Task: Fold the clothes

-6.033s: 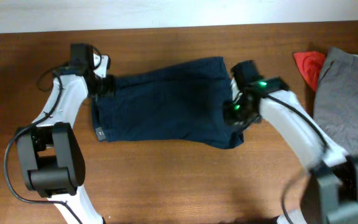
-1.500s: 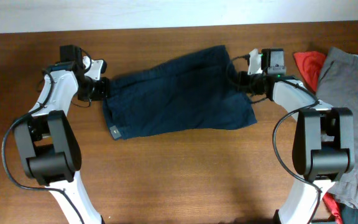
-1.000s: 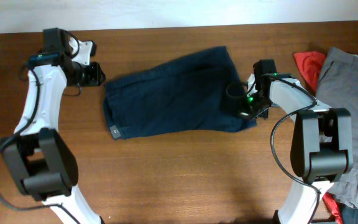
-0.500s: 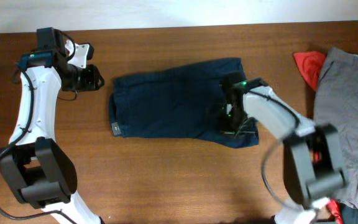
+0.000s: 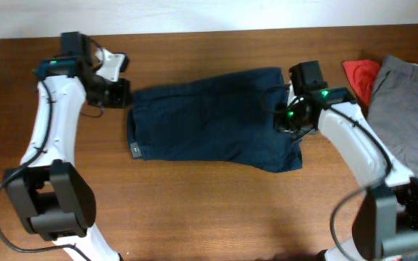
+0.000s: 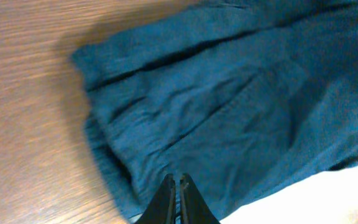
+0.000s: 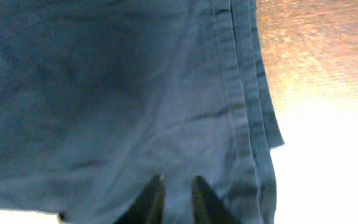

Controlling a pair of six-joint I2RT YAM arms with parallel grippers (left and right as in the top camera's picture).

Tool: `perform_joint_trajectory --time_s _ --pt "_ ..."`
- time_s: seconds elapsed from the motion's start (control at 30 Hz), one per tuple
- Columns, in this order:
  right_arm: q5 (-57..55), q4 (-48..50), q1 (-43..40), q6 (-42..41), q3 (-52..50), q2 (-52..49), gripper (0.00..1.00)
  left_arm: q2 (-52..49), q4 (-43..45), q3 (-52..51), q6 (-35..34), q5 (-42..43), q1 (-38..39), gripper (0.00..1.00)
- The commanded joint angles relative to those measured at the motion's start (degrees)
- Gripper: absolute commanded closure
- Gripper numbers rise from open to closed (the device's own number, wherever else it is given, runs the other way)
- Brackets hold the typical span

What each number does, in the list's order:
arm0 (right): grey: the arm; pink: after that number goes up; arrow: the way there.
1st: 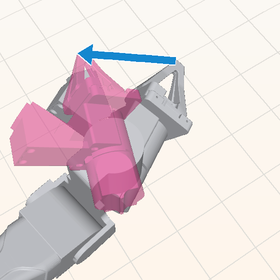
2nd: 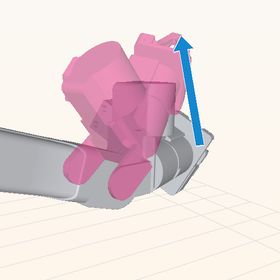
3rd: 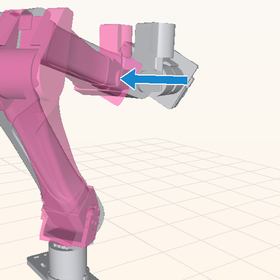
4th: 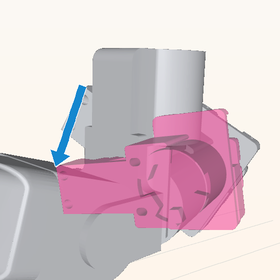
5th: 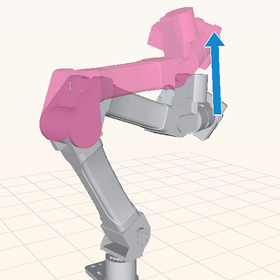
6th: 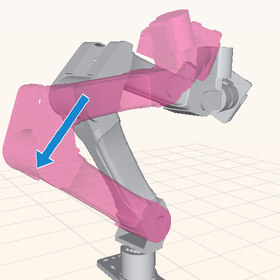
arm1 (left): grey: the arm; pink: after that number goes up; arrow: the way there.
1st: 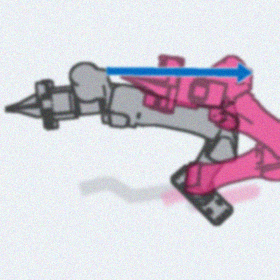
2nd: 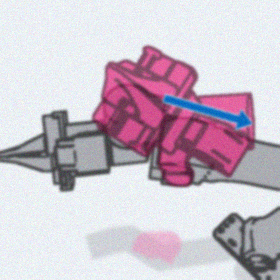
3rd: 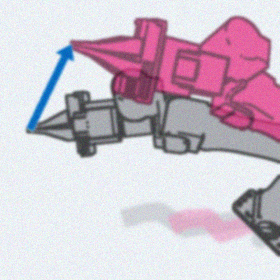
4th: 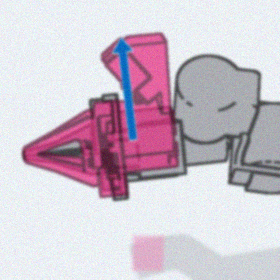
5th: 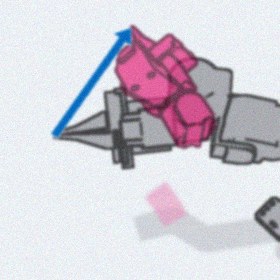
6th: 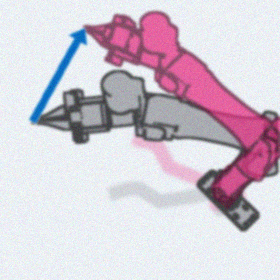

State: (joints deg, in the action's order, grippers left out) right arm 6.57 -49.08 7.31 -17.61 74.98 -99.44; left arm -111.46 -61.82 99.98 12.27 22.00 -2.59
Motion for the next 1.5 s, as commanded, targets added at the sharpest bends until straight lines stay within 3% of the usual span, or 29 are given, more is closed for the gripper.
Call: perform_joint_trajectory --time_s 0.0,0.2,0.53,0.87,0.93,1.03,1.1,1.3,1.47 --pt "10.99 2.25 -3.30 5.33 0.00 -6.73 0.86 0.81 -0.26 0.20 1.55 -2.29 3.19 0.97" --pt "14.08 6.51 -3.54 8.28 0.00 -13.77 0.92 0.81 -0.81 0.20 1.53 -3.80 4.79 0.97" --pt "4.35 2.69 -3.30 -2.27 -9.14 -19.08 0.96 0.81 -2.12 0.20 1.55 -4.04 4.79 0.98" --pt "4.28 3.69 6.36 -3.15 -23.43 -4.31 0.96 0.81 -2.03 0.20 1.55 -7.30 4.79 0.96" --pt "3.45 3.69 8.11 -3.96 -23.54 0.37 0.96 0.81 -2.05 0.20 1.55 -7.30 4.79 0.93" --pt "3.26 5.07 7.67 -3.91 -23.28 7.15 0.96 0.81 -2.05 0.20 1.55 -7.50 4.79 0.81" --pt "3.32 6.47 5.77 -3.67 -22.80 12.24 0.91 0.81 -2.05 0.20 1.53 -8.17 4.79 0.74" --pt "8.20 12.96 -0.44 3.87 -21.31 21.20 0.55 0.81 -1.70 0.20 1.55 -8.37 4.79 0.60" --pt "8.46 18.49 -5.29 4.07 -21.29 19.58 0.51 0.81 0.72 0.20 1.55 -8.35 4.79 0.55"
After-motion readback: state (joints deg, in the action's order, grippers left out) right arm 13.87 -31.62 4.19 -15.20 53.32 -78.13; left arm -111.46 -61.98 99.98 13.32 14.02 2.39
